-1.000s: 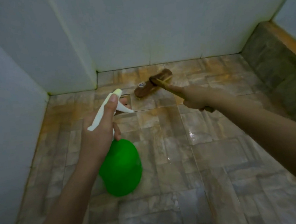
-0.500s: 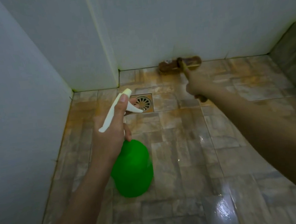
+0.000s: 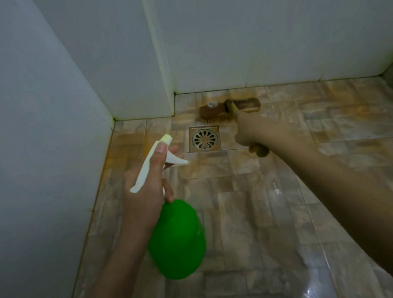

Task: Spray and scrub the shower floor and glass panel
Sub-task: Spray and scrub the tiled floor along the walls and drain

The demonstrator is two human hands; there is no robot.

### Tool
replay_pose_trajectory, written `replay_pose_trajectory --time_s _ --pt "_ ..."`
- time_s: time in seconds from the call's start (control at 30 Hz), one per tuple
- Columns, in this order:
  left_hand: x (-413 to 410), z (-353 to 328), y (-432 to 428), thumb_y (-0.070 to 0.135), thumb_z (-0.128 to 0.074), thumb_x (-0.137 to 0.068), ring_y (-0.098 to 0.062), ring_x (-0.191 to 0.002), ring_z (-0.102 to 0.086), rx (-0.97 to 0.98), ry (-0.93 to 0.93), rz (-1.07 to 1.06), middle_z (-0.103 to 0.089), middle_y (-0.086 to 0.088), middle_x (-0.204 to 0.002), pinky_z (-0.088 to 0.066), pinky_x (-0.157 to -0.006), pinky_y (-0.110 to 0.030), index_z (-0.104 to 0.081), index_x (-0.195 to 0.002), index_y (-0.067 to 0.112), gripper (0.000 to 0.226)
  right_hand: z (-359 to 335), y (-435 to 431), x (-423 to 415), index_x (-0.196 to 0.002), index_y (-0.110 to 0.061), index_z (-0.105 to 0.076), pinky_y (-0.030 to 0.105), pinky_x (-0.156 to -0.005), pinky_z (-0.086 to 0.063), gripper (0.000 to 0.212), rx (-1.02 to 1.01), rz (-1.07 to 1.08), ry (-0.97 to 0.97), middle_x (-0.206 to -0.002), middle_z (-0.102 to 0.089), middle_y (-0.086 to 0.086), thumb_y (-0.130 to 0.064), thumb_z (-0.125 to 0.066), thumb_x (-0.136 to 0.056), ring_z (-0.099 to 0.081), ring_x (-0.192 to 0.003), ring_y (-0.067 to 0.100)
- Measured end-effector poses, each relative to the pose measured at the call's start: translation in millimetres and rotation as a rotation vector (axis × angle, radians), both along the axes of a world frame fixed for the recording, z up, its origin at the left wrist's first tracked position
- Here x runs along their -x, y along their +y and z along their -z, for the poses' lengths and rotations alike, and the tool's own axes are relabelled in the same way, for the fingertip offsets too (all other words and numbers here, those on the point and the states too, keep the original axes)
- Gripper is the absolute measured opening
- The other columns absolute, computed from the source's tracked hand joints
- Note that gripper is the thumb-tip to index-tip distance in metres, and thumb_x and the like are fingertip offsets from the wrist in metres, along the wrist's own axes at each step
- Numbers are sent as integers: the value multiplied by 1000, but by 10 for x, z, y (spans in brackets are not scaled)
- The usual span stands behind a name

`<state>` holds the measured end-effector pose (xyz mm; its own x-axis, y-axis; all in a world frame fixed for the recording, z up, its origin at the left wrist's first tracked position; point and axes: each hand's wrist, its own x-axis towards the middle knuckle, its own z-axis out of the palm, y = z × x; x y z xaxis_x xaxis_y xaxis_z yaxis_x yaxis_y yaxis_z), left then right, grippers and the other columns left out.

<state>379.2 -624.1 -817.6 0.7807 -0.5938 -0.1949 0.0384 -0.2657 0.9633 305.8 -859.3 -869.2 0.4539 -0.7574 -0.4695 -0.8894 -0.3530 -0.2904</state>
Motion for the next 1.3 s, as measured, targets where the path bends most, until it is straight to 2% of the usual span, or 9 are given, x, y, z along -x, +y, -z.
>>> replay_pose_trajectory --time_s 0.2,0.3,0.37,0.57,0.67,0.83,0.97,1.1,1.3 --pt "-84 103 107 56 -49 -92 -9 -42 -45 52 14 32 -70 -12 -79 -43 -58 -34 -73 -73 61 31 87 -20 -452 -151 -5 -2 41 -54 -59 83 28 -6 -96 -80 -64 23 5 -54 -88 -68 -62 28" --pt "-159 132 138 63 -54 -91 -12 -43 -46 55 12 46 -71 -31 -100 -43 -58 -35 -74 -78 60 24 124 278 -316 -152 -25 9 32 -41 -53 89 -30 -71 -84 -74 -66 18 0 -51 -91 -64 -51 25" --pt "-204 165 148 65 -51 -87 -13 -44 -47 37 18 14 -71 -29 -103 -43 -58 -36 -74 -78 60 25 78 236 -399 -153 -18 -5 31 -41 -52 75 -17 -116 -42 -75 -66 18 -1 -47 -93 -63 -48 23" --pt "-249 185 211 70 -50 -84 -14 -44 -50 46 8 -21 -72 -1 -78 -46 -54 -33 -75 -75 57 29 46 163 -524 -153 -20 5 36 -42 -55 85 49 -157 -60 -76 -61 18 4 -47 -90 -62 -49 25" --pt "-274 164 227 68 -48 -81 -13 -44 -50 53 17 -30 -69 -17 -82 -46 -53 -31 -76 -74 54 31 58 612 -61 -151 -38 8 34 -41 -56 91 -16 -181 -58 -86 -57 13 1 -48 -91 -65 -53 24" --pt "-242 204 271 66 -52 -82 -14 -43 -50 60 37 -55 -72 6 -78 -45 -52 -32 -77 -78 51 29 208 493 -254 -148 -42 17 46 -38 -54 93 143 -223 -82 -73 -54 15 5 -41 -93 -61 -51 29" --pt "-216 200 479 74 -50 -79 -16 -45 -52 69 8 -69 -76 3 -83 -47 -54 -35 -78 -88 47 41 245 402 44 -140 -59 17 44 -37 -54 101 107 -318 -139 -82 -55 14 5 -42 -92 -63 -50 29" --pt "-252 120 739 76 -53 -78 -16 -43 -50 63 19 -130 -69 -23 -78 -44 -51 -33 -77 -80 52 34 101 303 479 -144 -54 -4 32 -48 -56 77 20 -524 -81 -82 -59 4 -7 -44 -96 -62 -55 22" --pt "-299 14 1031 62 -54 -89 -12 -40 -47 42 -33 -177 -55 -15 -53 -41 -43 -22 -79 -79 44 32 162 301 -402 -150 -37 -24 34 -76 -48 58 215 -954 -279 -110 -61 3 -27 -49 -98 -54 -84 16"
